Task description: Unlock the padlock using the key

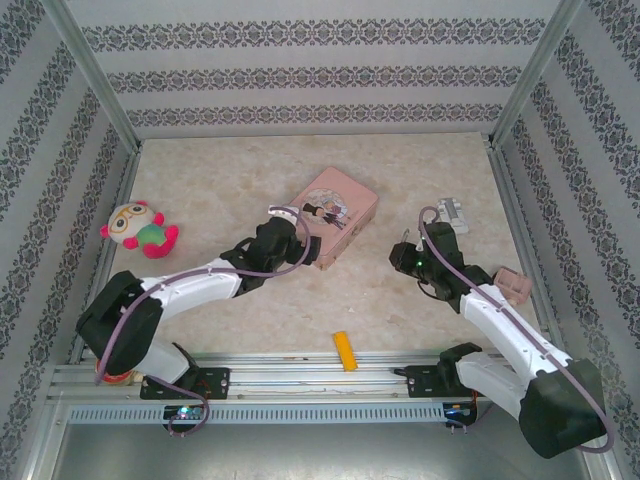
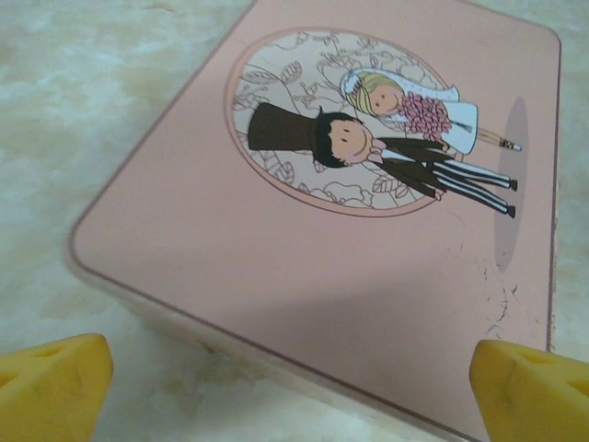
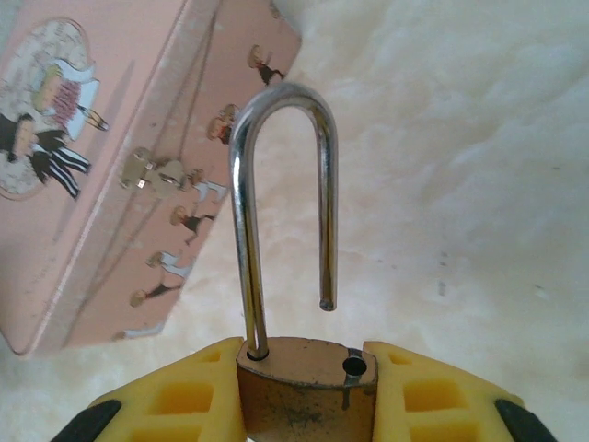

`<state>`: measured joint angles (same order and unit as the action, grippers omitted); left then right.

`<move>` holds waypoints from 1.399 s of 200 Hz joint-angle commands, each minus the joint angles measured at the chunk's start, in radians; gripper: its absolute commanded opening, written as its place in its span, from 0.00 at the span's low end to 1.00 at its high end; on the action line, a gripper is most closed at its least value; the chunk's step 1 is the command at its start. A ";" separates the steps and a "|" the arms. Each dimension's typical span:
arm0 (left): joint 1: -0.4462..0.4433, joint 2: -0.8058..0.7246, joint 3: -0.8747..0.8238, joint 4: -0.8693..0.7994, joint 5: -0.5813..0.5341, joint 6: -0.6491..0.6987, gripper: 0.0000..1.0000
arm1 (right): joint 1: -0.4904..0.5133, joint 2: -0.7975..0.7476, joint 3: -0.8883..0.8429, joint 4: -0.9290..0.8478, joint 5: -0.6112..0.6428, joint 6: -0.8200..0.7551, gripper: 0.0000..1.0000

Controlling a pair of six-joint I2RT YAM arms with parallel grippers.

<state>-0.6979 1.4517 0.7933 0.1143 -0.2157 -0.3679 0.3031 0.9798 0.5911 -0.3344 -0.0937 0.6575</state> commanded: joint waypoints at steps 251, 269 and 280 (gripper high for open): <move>0.011 -0.174 -0.083 -0.138 -0.063 -0.169 0.99 | -0.028 0.773 0.485 -0.407 0.268 -0.320 0.04; 0.011 -0.172 -0.082 -0.140 -0.066 -0.169 0.99 | -0.022 0.802 0.492 -0.391 0.228 -0.316 0.07; 0.012 -0.172 -0.080 -0.140 -0.067 -0.169 0.99 | -0.018 0.811 0.490 -0.377 0.201 -0.311 0.10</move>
<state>-0.6979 1.2800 0.7071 -0.0162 -0.2638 -0.5323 0.2790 1.7683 1.0569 -0.7258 0.1589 0.3584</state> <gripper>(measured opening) 0.993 0.245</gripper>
